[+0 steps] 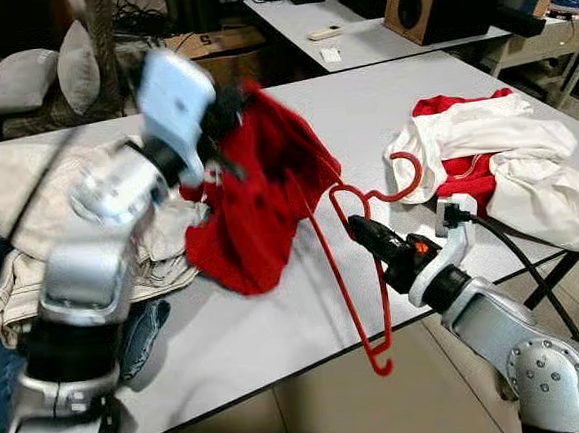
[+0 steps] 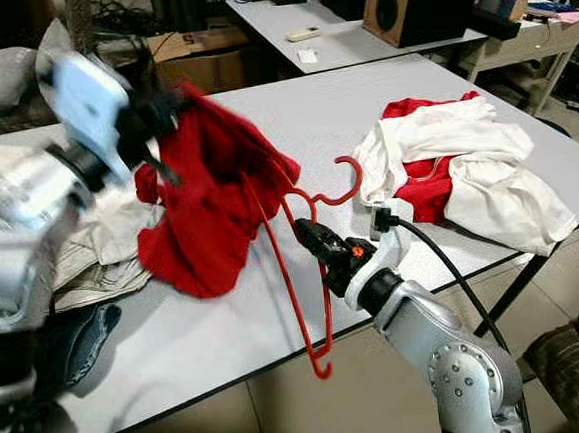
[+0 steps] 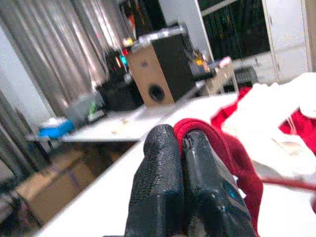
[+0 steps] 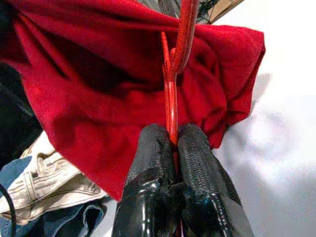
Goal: Hang hanger
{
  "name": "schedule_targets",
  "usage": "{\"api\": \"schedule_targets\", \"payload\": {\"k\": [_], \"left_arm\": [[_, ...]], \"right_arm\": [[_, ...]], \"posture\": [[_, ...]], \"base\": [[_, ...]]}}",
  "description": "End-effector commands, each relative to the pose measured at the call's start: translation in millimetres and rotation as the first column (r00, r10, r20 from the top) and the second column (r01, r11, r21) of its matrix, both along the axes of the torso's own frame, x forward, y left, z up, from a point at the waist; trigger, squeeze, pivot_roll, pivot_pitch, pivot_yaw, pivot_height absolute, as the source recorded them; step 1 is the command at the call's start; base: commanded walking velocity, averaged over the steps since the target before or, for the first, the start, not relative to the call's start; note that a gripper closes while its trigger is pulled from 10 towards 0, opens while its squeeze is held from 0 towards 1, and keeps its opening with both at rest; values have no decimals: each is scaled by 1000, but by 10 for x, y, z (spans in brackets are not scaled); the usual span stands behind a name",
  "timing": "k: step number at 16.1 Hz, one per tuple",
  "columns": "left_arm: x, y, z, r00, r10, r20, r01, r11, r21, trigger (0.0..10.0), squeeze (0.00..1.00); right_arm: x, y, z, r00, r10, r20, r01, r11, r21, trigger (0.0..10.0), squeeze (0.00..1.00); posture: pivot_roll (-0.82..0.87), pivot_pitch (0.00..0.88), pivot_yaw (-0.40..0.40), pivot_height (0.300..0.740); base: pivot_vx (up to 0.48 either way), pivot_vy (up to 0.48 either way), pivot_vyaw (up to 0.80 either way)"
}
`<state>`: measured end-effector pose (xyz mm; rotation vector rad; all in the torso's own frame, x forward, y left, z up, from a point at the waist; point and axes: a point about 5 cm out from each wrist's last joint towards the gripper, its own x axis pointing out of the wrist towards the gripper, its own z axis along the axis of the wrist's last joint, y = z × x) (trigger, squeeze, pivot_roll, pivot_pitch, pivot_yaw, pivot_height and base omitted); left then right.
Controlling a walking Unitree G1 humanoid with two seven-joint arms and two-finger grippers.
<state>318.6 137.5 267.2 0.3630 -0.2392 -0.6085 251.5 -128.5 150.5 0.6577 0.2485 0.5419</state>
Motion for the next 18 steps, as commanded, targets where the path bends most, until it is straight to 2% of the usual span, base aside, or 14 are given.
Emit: {"api": "schedule_targets", "payload": {"k": [1,3,5,6,8,9,10,11,12,13,15,18], "left_arm": [[-31,-53,-6,999,-32,-22,32,999,4,0,0],[-69,-82,-132,992,-73,-101,78,996,46,0,0],[-122,-112,-277,978,-120,-172,140,984,111,0,0],[-149,-142,-362,966,-143,-213,173,976,129,0,0],[-189,-199,-477,943,-175,-282,220,966,137,0,0],[-220,-240,-518,927,-204,-314,248,963,107,627,0],[-254,-295,-495,902,-258,-346,279,960,11,588,0],[-290,-345,-457,874,-316,-368,316,947,-62,0,0],[-295,-359,-445,865,-331,-377,322,942,-91,0,0],[-297,-369,-482,842,-332,-425,328,941,-87,0,0],[-364,-395,-548,781,-380,-495,368,921,-126,0,0],[-406,-509,-568,742,-429,-515,384,902,-197,0,0]], "right_arm": [[43,6,16,1000,-5,8,5,1000,-5,10000,0],[131,-29,-4,997,-71,-21,72,997,41,10000,0],[253,-65,10,990,-124,-61,133,976,174,10000,0],[345,-88,10,985,-146,-91,166,949,267,10000,0],[482,-92,-8,979,-155,-136,195,906,374,10000,0],[554,-79,-17,976,-153,-154,204,888,411,10000,0],[639,-75,-24,972,-157,-176,220,875,431,10000,0],[730,-69,-18,967,-161,-195,234,863,448,10000,0],[769,-64,-12,965,-163,-204,240,858,453,10000,0],[871,-43,50,962,-160,-221,254,819,515,10000,0],[956,-4,102,966,-157,-208,245,817,522,10000,0],[1064,64,102,966,-162,-200,243,830,503,10000,0]], "posture": [[-12,0,3,740],[-12,0,7,740],[-13,0,14,740],[-14,0,17,740],[-11,0,21,740],[-10,0,22,740],[-8,0,23,740],[-3,0,19,740],[-1,0,17,740],[9,0,10,740],[11,0,9,740],[22,0,2,740]], "base": [[0,0,0],[0,0,0],[0,0,0],[0,0,0],[0,0,0],[0,0,0],[0,0,0],[0,0,0],[0,0,0],[0,0,0],[0,0,0],[0,0,0]]}}
